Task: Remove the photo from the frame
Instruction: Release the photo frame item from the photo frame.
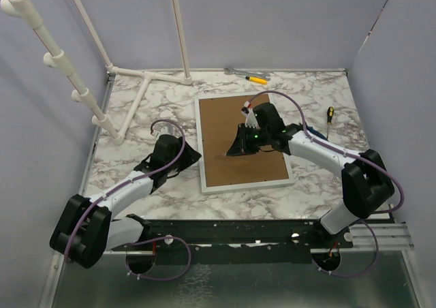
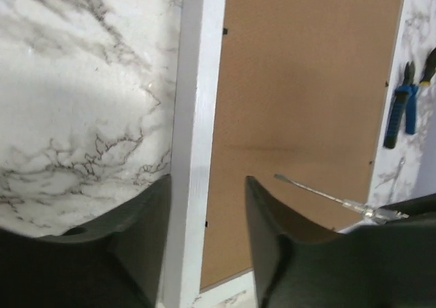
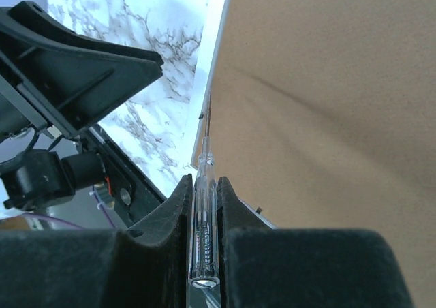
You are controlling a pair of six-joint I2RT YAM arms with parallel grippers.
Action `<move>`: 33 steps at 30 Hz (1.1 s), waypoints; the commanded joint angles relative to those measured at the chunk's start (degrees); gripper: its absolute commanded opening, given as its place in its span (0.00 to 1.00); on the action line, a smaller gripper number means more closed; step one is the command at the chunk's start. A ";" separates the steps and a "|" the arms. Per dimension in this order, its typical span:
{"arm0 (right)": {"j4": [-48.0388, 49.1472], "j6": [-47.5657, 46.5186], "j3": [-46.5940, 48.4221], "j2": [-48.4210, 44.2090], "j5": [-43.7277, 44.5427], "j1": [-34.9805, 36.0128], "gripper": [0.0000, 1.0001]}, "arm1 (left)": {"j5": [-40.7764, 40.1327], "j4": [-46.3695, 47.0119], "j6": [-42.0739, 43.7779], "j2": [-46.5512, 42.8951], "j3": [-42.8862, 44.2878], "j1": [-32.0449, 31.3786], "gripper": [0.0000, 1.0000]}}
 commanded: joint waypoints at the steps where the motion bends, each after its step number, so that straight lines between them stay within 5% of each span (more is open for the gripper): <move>1: 10.72 -1.41 -2.08 0.43 -10.14 -4.69 0.01 | 3.01 1.24 10.28 1.70 3.18 0.35 0.56; 6: 13.01 -1.57 -2.50 3.71 -13.67 -8.93 0.01 | 0.07 1.41 14.02 4.50 5.36 0.28 0.64; 17: 19.12 -2.11 -4.84 5.75 -15.06 -11.26 0.01 | -2.41 8.29 18.81 14.18 8.83 -1.05 0.60; 33: 27.91 2.43 -8.86 8.24 -17.77 -13.29 0.01 | -3.31 8.01 22.66 25.21 13.39 -1.11 0.35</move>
